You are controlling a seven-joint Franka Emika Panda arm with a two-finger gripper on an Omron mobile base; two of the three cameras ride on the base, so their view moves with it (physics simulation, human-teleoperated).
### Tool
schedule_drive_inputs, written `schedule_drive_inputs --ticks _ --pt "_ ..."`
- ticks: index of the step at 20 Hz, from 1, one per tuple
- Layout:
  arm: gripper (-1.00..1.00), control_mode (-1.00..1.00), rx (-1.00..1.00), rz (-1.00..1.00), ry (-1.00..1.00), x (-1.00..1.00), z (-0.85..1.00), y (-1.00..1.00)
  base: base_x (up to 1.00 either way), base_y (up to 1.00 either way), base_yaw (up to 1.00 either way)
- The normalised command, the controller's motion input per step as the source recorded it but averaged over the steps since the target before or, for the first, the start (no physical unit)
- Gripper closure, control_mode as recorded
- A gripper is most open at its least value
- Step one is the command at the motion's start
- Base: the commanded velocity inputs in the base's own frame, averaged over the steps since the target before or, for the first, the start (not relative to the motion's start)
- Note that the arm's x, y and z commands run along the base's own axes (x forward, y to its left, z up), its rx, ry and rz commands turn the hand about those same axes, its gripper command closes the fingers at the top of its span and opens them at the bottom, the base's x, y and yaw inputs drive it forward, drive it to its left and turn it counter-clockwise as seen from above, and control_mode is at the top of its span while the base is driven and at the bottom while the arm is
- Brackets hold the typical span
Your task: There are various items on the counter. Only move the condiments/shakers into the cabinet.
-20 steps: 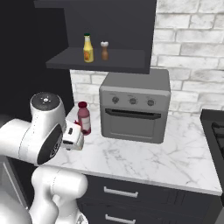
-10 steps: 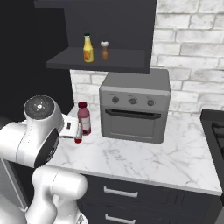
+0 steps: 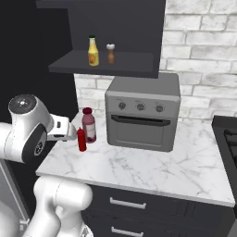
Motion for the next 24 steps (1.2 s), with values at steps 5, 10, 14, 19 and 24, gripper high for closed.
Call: schedule_drive_inputs --ticks 5,10,14,19,24 --pt "-1.00 -1.00 0.00 0.00 0.00 0.00 -0.09 0.00 0.00 0.00 0.00" --pt "-1.00 -1.00 0.00 0.00 0.00 0.00 -0.36 0.00 0.00 0.00 0.00" --pt "-1.00 -1.00 0.00 0.00 -0.03 0.00 -0.18 0.00 0.00 0.00 0.00" --pt "-1.00 -1.00 -0.03 0.00 -0.11 0.00 -0.03 0.00 0.00 0.00 0.00" --pt "-1.00 -1.00 -0.02 0.00 -0.15 0.02 -0.08 0.03 0.00 0.00 0.00"
